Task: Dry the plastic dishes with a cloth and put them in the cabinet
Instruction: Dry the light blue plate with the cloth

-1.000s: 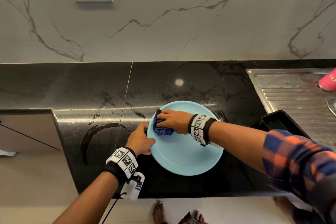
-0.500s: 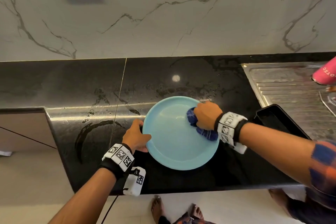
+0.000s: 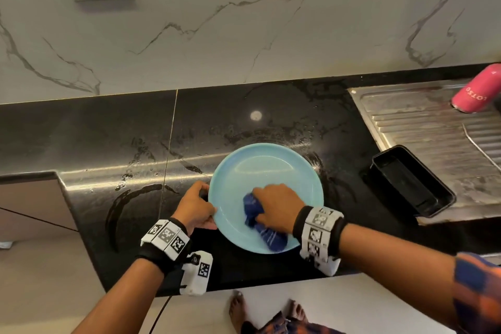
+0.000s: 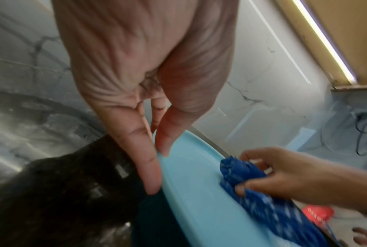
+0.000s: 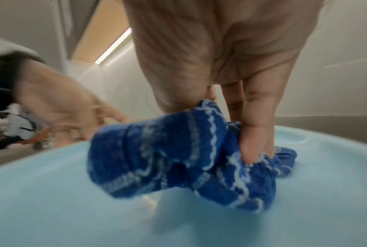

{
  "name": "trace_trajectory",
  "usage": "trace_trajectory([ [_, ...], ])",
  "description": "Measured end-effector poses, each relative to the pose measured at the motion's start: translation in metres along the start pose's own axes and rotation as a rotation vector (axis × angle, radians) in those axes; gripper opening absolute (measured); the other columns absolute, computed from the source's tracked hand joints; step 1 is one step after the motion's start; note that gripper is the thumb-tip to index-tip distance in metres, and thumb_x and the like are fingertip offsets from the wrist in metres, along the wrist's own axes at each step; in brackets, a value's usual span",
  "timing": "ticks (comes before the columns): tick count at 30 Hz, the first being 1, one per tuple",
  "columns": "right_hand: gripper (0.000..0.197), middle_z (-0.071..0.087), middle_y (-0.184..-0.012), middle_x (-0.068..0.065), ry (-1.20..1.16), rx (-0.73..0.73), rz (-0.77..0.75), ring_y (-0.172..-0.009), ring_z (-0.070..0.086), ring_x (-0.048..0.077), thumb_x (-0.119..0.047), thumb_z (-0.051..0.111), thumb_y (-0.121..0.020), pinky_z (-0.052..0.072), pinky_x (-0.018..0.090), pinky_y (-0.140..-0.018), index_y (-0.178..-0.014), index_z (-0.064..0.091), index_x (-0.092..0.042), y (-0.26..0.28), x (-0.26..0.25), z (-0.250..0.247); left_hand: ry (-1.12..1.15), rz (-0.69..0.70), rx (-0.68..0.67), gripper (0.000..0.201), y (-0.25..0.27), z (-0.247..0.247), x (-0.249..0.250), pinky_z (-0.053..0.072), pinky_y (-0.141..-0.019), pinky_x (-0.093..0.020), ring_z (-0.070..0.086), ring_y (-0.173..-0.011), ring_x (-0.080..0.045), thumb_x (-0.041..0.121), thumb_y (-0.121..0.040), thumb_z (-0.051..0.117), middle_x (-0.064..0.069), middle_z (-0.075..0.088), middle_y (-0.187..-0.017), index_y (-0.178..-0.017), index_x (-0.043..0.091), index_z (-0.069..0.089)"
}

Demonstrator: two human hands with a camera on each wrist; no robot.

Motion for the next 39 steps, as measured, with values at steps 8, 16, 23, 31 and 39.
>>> trace_trajectory([
  [8, 0.018, 0.07, -0.102, 0.012, 0.087, 0.129, 0.12, -0.096, 0.067, 0.032, -0.019, 0.063, -0.088, 0.048, 0.032, -0.073, -0.103, 0.07, -0.012, -0.07, 0.051, -0.062, 0.083, 0.027, -0.001, 0.039, 0.004, -0.003, -0.004, 0.062, -0.068, -0.047, 0.07, -0.064, -0.023, -0.009, -0.088, 0.064, -0.013, 0.065, -0.07, -0.116, 0.017, 0.057],
  [16, 0.045, 0.05, -0.141, 0.01, 0.166, 0.149, -0.192, -0.132, 0.041, 0.031, -0.022, 0.064, -0.09, 0.027, 0.039, -0.116, -0.133, 0.056, -0.012, -0.08, -0.04, -0.004, 0.213, 0.014, -0.045, 0.044, 0.007, -0.003, -0.009, 0.063, -0.064, -0.042, 0.07, -0.065, -0.022, -0.01, -0.092, 0.058, -0.01, 0.067, -0.07, -0.13, 0.013, 0.056],
  [23, 0.059, 0.047, -0.149, 0.009, -0.014, -0.091, -0.558, -0.139, 0.036, 0.029, -0.001, 0.066, -0.084, 0.023, 0.041, -0.12, -0.141, 0.054, -0.008, -0.003, -0.062, 0.028, 0.24, 0.021, -0.061, 0.056, 0.008, -0.002, -0.008, 0.062, -0.061, -0.038, 0.071, -0.063, -0.021, -0.011, -0.094, 0.054, -0.02, 0.072, -0.086, -0.142, 0.018, 0.052],
  [31, 0.053, 0.056, -0.143, -0.009, 0.096, -0.377, -0.484, -0.142, 0.038, 0.015, 0.008, 0.056, -0.081, 0.023, 0.022, -0.116, -0.123, 0.072, -0.021, 0.033, 0.035, 0.018, 0.221, 0.013, -0.065, 0.059, 0.01, -0.002, -0.009, 0.063, -0.067, -0.039, 0.071, -0.076, -0.024, -0.008, -0.094, 0.056, -0.018, 0.074, -0.094, -0.144, 0.023, 0.05],
  [39, 0.045, 0.069, -0.116, 0.003, -0.069, 0.042, -0.173, -0.107, 0.062, 0.03, -0.011, 0.07, -0.082, 0.048, 0.034, -0.09, -0.124, 0.069, -0.028, -0.045, 0.039, -0.009, 0.138, 0.039, 0.017, 0.062, 0.007, -0.005, -0.01, 0.062, -0.062, -0.038, 0.071, -0.066, -0.02, -0.009, -0.09, 0.062, -0.013, 0.07, -0.077, -0.142, 0.023, 0.051],
])
Point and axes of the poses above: each hand's wrist, its own y-axis away from the middle knuckle, its own z-axis out of the palm, x = y × z, the point moved 9 cm from there along -y, towards the middle knuckle
